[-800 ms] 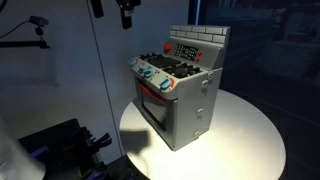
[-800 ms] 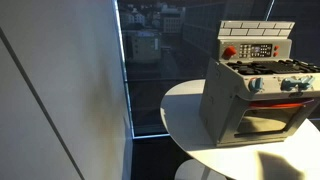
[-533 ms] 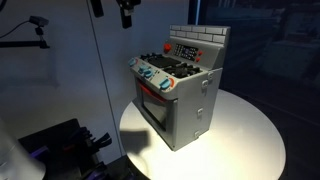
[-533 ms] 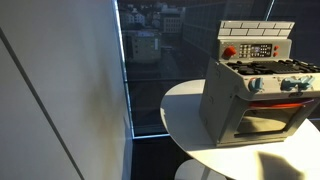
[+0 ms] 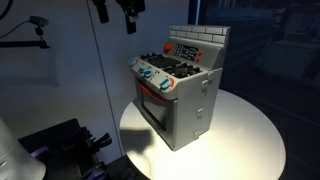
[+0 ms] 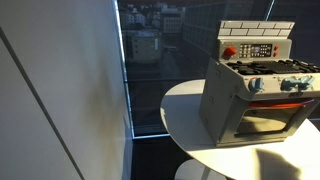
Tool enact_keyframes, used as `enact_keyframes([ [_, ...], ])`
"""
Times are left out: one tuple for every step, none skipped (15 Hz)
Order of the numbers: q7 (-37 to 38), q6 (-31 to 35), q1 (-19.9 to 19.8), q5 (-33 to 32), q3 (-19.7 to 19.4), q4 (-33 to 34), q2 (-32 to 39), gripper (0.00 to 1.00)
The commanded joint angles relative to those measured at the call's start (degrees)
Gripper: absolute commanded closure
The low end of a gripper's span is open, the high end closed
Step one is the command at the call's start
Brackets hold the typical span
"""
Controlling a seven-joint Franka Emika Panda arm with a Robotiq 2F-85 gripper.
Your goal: Press the top right button on the stove
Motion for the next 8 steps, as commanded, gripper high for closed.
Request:
enact_keyframes([
  [2.01,5.41,-1.53,0.56,2.02,-0.42,3.22,0.00],
  [2.73,7.29,-1.65,0.58,2.45,-0.67,4.19,0.00],
  [3.62,9.22,-1.76,0.64,2.88,-0.92,5.06,0.00],
  [4.46,11.16,-1.87,0.75,3.35,-1.24,5.88,0.00],
  [5.63,13.25,-2.02,0.82,3.90,-1.57,6.74,0.00],
  [7.01,15.54,-2.24,0.90,4.51,-1.94,7.63,0.00],
  [8.37,17.51,-2.45,0.92,5.08,-2.15,8.52,0.00],
  [9.92,19.77,-2.77,0.87,5.71,-2.38,9.49,0.00],
])
